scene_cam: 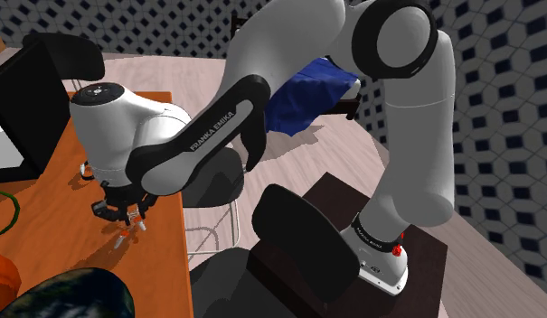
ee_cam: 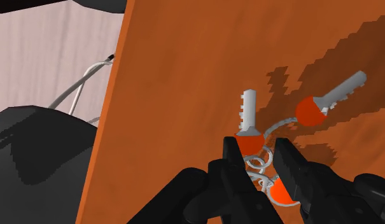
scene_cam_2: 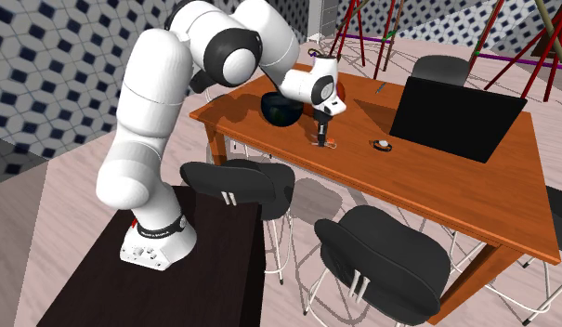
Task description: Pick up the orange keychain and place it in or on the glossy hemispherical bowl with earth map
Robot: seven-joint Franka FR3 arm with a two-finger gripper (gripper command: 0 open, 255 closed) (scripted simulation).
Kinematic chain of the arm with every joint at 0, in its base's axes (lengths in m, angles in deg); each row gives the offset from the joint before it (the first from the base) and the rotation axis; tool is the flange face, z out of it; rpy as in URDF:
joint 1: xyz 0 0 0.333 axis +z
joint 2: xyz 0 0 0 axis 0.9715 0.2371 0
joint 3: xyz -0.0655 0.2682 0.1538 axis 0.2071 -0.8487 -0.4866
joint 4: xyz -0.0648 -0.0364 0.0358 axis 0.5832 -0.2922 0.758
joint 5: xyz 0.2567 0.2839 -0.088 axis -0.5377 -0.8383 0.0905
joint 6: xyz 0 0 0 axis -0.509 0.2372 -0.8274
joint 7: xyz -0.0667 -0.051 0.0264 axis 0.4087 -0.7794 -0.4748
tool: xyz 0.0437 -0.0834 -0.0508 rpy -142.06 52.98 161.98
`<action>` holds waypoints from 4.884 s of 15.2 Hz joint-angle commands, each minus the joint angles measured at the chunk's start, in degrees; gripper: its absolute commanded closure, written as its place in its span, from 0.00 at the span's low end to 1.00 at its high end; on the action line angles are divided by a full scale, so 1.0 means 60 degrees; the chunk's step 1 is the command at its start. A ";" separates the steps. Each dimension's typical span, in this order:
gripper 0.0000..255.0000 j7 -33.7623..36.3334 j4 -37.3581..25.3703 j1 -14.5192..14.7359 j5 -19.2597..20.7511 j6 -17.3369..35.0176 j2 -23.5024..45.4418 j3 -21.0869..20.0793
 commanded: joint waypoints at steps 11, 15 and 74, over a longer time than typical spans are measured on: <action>1.00 -0.0465 -0.0243 -0.0316 -0.0698 -0.1082 -0.0942 -0.0450; 1.00 -0.0611 -0.0406 -0.0395 -0.0912 -0.1477 -0.1213 -0.0565; 1.00 0.3716 -0.0927 0.2546 -0.0514 -0.2796 -0.1517 -0.2024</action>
